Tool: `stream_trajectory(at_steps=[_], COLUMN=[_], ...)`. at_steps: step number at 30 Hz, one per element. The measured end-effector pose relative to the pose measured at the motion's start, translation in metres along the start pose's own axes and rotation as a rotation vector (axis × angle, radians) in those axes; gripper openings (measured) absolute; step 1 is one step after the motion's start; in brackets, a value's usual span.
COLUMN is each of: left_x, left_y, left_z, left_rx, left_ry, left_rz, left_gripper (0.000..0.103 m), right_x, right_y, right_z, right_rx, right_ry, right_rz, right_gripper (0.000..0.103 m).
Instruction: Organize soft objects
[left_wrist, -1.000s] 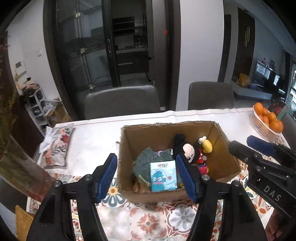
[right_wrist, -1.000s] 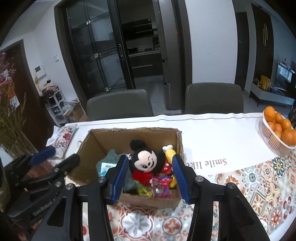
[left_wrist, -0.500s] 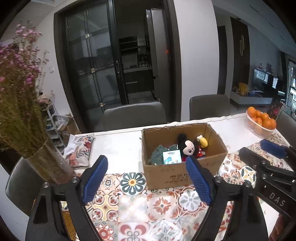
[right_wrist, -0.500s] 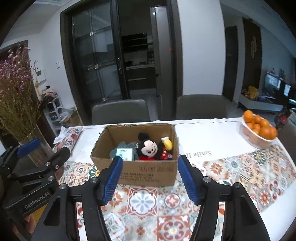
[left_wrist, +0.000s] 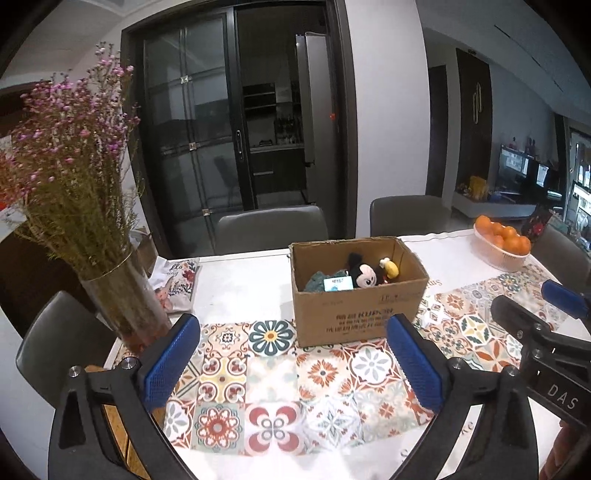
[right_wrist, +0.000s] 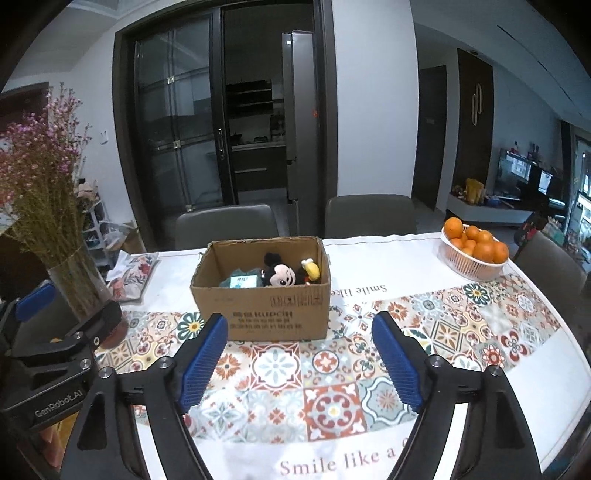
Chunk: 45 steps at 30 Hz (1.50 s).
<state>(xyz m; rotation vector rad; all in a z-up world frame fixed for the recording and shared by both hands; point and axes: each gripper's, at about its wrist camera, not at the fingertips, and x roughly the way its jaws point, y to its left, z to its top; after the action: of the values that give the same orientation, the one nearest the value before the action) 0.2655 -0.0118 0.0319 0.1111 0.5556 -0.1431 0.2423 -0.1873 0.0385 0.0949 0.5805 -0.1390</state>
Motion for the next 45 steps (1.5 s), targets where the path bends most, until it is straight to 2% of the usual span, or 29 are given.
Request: stream_trajectory(at_steps=[12,29,37,45], left_x=[-0.078,-0.171,-0.199,-0.21], left_y=[-0.023,-0.052,-0.059,-0.068], left_z=[-0.034,-0.081,-0.096,-0.103], left_rx=[-0.029,-0.049,-0.055,-0.047], left_ry=[-0.038,-0.062,-0.078,-0.073], left_rz=[0.062,0.063,0.061,0.042], left_gripper=[0.103,0.103,0.103,0.103], right_x=[-0.063,-0.145,-0.175,-0.186], right_y=[-0.027,-0.058,-0.064,-0.074], right_z=[-0.032,-0.079,-0.094,-0.103], right_rx=[-0.017,-0.05,-0.07,-0.059], right_ry=[-0.01,-0.034,-0.07,-0.069], right_rz=[0.057,0.093,0.094,0.096], right_gripper=[0.085,0.086,0.087,0.088])
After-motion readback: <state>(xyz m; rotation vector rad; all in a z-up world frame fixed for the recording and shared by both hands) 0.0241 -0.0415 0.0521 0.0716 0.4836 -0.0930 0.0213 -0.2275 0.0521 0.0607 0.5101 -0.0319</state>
